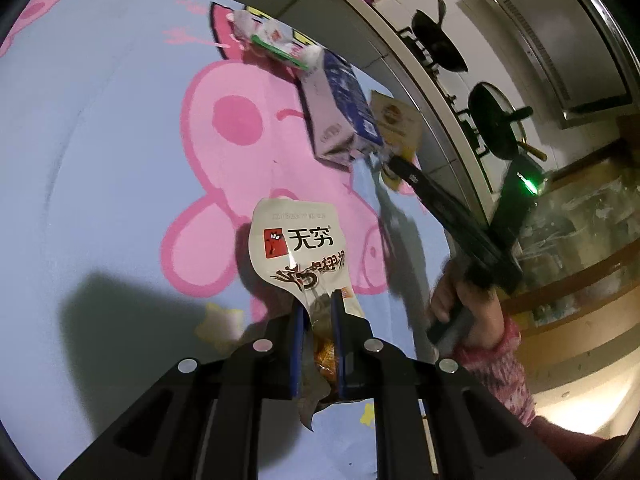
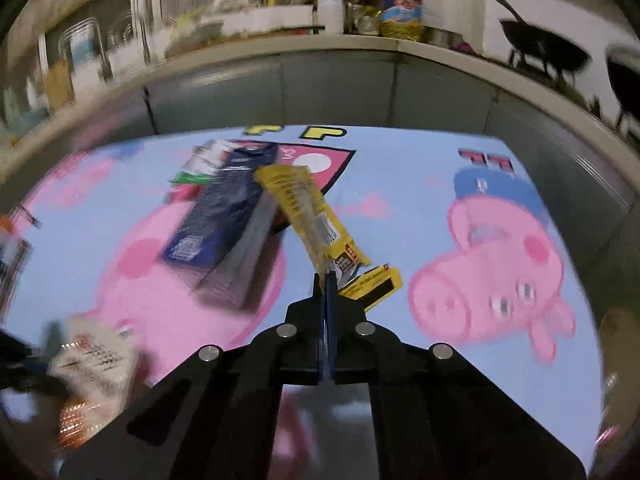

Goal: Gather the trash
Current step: 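Carry the pouch and yellow wrapper over the beige bin and open both tools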

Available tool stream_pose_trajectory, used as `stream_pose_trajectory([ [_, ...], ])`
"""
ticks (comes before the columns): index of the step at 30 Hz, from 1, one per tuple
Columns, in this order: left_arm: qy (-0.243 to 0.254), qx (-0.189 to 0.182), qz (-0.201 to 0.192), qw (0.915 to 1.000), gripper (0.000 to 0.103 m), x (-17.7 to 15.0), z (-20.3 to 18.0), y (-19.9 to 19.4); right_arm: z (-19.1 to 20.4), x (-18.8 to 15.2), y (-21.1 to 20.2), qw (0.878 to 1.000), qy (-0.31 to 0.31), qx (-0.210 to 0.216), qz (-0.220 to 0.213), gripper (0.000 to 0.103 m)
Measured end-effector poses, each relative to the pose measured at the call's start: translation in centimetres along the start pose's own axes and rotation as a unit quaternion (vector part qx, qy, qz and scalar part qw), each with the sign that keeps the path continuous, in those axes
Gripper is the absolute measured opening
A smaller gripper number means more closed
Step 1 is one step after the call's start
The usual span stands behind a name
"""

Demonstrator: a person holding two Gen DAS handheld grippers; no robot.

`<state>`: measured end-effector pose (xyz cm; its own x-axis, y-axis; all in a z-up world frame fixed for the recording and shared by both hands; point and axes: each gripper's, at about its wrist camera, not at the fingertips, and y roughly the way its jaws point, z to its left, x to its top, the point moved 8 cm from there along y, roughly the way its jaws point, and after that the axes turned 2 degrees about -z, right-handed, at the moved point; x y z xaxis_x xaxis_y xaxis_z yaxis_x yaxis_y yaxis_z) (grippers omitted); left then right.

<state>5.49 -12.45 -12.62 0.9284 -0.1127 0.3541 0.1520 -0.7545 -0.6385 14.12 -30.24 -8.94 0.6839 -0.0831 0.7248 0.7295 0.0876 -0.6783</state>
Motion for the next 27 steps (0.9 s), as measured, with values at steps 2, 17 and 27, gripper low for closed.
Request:
stream_pose_trajectory([
  [2, 0.008, -0.001, 0.005, 1.0, 0.013, -0.3, -0.6, 0.4, 0.3, -1.6, -2.3, 0.998, 0.042, 0.053, 0.001, 0.001],
  [17, 0.06, -0.006, 0.045, 0.9972, 0.013, -3.0, -5.7, 3.3, 0.4, -12.1, -10.1, 0.903, 0.309, 0.298, 0.027, 0.001],
  [27, 0.094, -0.007, 0.018, 0.9954, 0.013, -2.8, -8.1, 1.4, -0.8, -11.3, -11.8, 0.857, 0.357, 0.372, -0.003, 0.001],
])
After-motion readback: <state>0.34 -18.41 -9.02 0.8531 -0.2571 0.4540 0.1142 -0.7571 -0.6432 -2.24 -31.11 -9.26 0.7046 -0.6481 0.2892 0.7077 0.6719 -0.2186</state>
